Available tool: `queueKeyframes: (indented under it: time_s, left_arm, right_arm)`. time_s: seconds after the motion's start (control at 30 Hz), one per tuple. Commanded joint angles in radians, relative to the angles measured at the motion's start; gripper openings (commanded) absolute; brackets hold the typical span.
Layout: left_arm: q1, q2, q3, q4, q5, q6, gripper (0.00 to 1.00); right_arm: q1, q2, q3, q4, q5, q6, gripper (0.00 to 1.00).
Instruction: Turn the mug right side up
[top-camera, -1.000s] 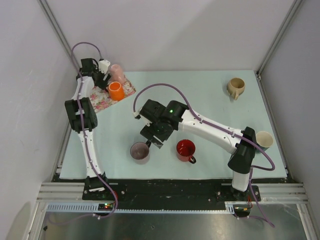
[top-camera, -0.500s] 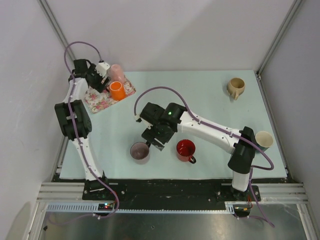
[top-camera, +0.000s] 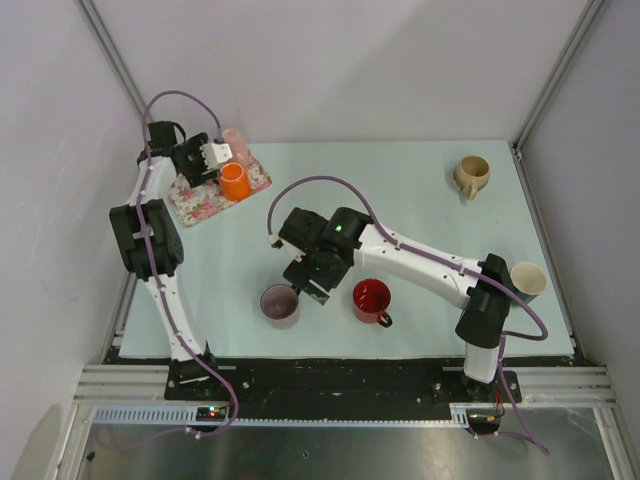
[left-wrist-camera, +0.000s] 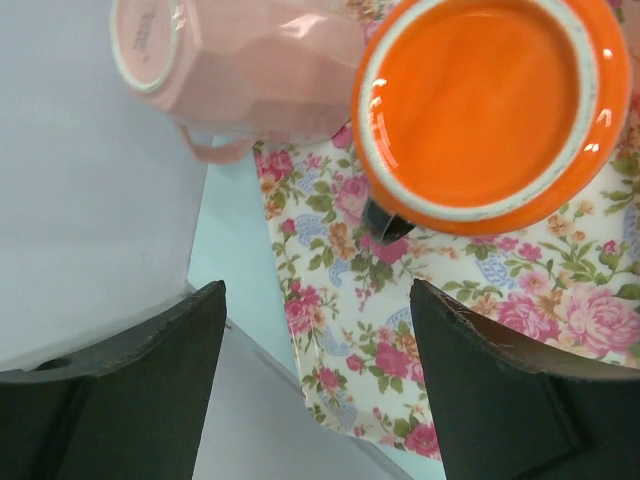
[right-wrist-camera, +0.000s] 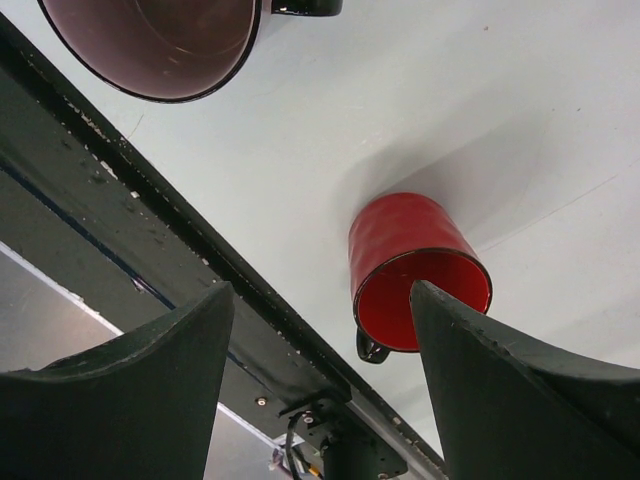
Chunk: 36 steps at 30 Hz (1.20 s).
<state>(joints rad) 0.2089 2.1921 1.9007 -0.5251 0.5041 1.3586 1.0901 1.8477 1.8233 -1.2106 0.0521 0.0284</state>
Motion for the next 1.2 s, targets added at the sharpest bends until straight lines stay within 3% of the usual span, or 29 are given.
queueKeyframes:
  time_s: [0.0, 0.3, 0.63, 0.8, 0.93, 1.17]
  left_arm:
    - [-0.034, 0.041, 0.040, -0.053, 0.025, 0.194, 0.78]
    - [-0.061, 0.080, 0.062, -0.119, 0.002, 0.280, 0.71]
    - [-0.077, 0.023, -0.038, -0.216, -0.048, 0.332, 0.37]
    - [-0.073, -0.017, -0.073, -0.230, -0.032, 0.237, 0.43]
    - [-0.065, -0.017, -0.043, -0.235, -0.011, 0.103, 0.57]
    - [-0.067, 0.144, 0.250, -0.235, -0.036, -0.338, 0.50]
  right_arm:
    - [0.003, 0.017, 0.055, -0.041, -0.010, 0.014, 0.76]
    - [-0.009, 0.035, 0.075, -0.070, -0.011, 0.006, 0.76]
    - [-0.012, 0.040, 0.066, -0.084, -0.003, 0.007, 0.75]
    - [-0.010, 0.051, 0.073, -0.088, -0.002, 0.003, 0.75]
    - [-0.009, 0.050, 0.066, -0.088, -0.001, 0.002, 0.75]
    - [-0.007, 0.053, 0.062, -0.088, -0.004, -0.001, 0.75]
